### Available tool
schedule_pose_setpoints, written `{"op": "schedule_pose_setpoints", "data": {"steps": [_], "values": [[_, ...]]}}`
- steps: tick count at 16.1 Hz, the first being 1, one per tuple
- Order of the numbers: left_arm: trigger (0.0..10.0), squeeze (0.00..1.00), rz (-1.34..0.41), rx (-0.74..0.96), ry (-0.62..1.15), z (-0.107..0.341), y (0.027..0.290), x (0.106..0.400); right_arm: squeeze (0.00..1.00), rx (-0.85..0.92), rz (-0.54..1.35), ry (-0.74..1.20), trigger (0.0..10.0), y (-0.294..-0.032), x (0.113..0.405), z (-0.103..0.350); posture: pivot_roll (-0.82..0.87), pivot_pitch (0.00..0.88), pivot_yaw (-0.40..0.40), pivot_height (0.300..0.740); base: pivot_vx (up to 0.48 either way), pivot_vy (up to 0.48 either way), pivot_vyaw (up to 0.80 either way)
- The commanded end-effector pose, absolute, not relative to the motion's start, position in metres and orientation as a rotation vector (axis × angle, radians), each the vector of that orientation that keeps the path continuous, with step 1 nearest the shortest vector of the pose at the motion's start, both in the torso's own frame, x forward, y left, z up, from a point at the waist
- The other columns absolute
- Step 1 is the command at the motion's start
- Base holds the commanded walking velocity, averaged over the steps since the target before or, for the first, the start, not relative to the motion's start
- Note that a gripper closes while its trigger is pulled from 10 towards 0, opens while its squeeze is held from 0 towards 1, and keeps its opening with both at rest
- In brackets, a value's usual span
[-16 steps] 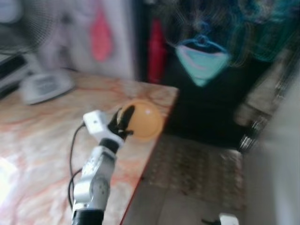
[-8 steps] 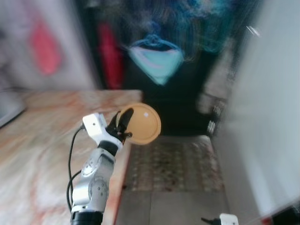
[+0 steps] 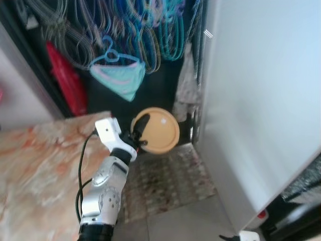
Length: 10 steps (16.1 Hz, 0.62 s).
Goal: Restocking fridge
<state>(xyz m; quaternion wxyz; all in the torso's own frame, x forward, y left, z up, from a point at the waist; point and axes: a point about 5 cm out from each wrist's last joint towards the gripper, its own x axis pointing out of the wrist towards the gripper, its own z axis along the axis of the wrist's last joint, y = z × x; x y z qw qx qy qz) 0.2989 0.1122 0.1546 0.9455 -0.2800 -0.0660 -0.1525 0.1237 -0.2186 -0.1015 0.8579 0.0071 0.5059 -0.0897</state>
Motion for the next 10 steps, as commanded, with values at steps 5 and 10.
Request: {"op": "schedule_pose_setpoints", "data": {"steps": [5,10], "values": [[10.0,0.00,-0.297,-0.600,-0.128,0.1507,0.1126,0.2952,0.00,0.029,-0.167,1.097,10.0,-0.2100,0.1159,-0.1058,-0.05,0.000,0.125,0.740,0.000,0.000,-0.79],[10.0,0.00,-0.296,-0.583,-0.120,0.1487,0.1127,0.2952,0.00,0.029,-0.168,1.085,10.0,-0.2101,0.1168,-0.1053,-0.05,0.000,0.125,0.740,0.000,0.000,-0.62]]}}
